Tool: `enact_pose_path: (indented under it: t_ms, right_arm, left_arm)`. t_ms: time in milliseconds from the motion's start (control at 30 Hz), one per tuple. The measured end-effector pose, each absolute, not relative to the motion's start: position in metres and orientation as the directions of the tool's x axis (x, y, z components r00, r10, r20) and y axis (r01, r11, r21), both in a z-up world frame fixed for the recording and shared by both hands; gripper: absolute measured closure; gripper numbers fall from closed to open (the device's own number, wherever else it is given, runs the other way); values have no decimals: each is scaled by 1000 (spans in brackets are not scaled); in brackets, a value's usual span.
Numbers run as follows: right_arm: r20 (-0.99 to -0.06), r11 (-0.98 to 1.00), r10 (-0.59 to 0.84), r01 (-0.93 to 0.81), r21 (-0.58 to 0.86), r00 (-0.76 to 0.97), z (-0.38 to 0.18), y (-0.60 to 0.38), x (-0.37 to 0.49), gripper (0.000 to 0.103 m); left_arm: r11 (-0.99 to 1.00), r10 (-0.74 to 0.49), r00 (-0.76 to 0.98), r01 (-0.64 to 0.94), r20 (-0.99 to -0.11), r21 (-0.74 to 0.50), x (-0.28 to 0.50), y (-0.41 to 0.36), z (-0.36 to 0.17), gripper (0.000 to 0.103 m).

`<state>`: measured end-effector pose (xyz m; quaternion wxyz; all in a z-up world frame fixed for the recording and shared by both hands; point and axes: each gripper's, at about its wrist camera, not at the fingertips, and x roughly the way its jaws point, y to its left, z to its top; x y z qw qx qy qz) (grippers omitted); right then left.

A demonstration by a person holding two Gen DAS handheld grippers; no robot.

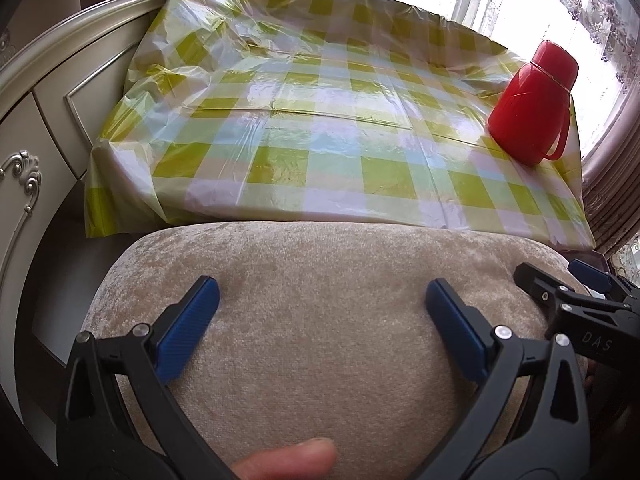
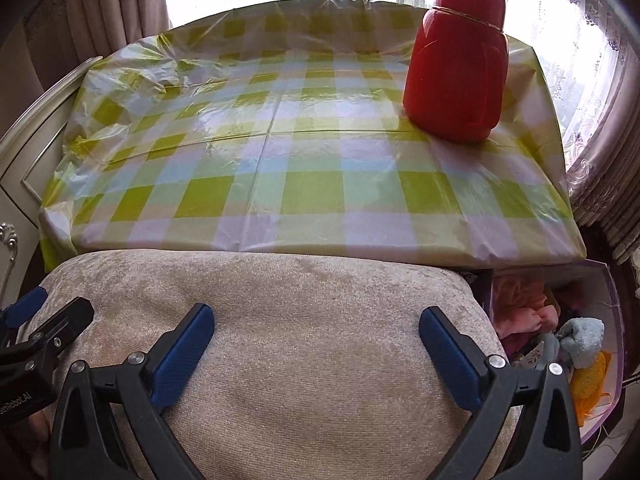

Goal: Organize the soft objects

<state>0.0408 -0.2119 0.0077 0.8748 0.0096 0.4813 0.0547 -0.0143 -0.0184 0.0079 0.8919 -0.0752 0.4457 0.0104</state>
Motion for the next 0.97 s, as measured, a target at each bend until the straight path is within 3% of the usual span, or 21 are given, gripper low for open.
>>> enact_pose_path:
  t_ms: [967]
  right_arm:
    - [-849,993,108,-86,74,518,7,-211,44,0]
  left_arm:
    - [990,-30,605,-94,-795,-109,-13,-20,5,0]
